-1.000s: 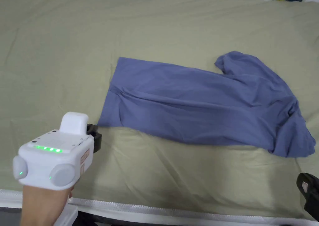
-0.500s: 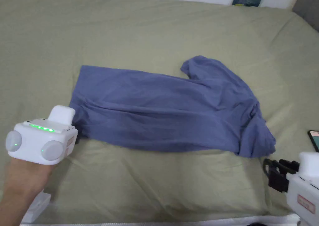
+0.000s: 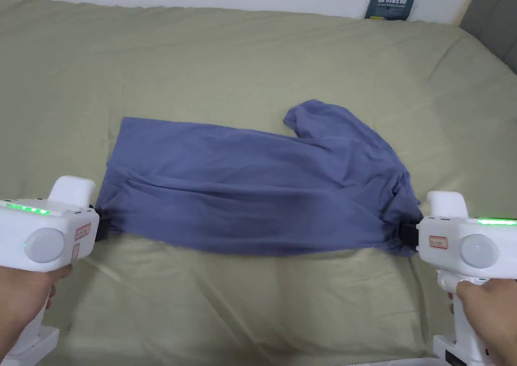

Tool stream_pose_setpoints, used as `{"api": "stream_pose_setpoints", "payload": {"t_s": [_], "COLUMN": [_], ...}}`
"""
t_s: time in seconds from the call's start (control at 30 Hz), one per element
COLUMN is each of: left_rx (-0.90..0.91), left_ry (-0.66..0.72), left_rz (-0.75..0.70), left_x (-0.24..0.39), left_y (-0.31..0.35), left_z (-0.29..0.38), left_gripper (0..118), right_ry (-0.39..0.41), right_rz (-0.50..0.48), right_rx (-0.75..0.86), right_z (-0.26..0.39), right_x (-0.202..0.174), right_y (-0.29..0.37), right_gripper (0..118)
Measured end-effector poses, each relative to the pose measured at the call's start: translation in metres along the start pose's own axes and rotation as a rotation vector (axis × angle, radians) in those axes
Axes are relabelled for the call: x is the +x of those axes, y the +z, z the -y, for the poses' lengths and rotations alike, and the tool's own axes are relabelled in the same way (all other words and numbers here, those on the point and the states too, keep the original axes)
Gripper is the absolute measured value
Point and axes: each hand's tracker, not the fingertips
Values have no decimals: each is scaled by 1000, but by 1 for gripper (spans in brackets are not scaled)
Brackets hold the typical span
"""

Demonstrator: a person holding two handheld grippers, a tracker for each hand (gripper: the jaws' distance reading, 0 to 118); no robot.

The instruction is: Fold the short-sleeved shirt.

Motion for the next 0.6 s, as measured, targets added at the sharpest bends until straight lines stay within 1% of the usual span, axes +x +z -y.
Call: {"api": "stream_pose_setpoints", "payload": {"t_s": [0.03, 0.1, 0.23, 0.37, 0.43, 0.53, 0.6], "left_rx": [3, 22, 81, 116, 119, 72, 31], "left_ry": [8, 6, 24, 27, 25, 29, 29], "left_rz": [14, 26, 38, 47, 36, 64, 31], "left_x": [-3, -8, -11, -9, -8, -7, -4], "left_y": [7, 19, 55, 101, 121, 136, 131], "left_z": [-4, -10, -21, -17, -6, 23, 48], "left_gripper": [0, 0, 0, 0, 0, 0, 0], "right_ry": [11, -18, 20, 22, 6, -10, -59], "right_rz": [-14, -51, -77, -113, -136, -144, -173], "right_rx": [32, 64, 106, 110, 77, 1, -36], "right_z": [-6, -16, -27, -22, -12, 18, 44], "right_x": [1, 3, -9, -5, 3, 8, 12], "right_y": [13, 37, 97, 129, 131, 122, 110], "right_gripper": [3, 3, 3, 3, 3, 3, 3]}}
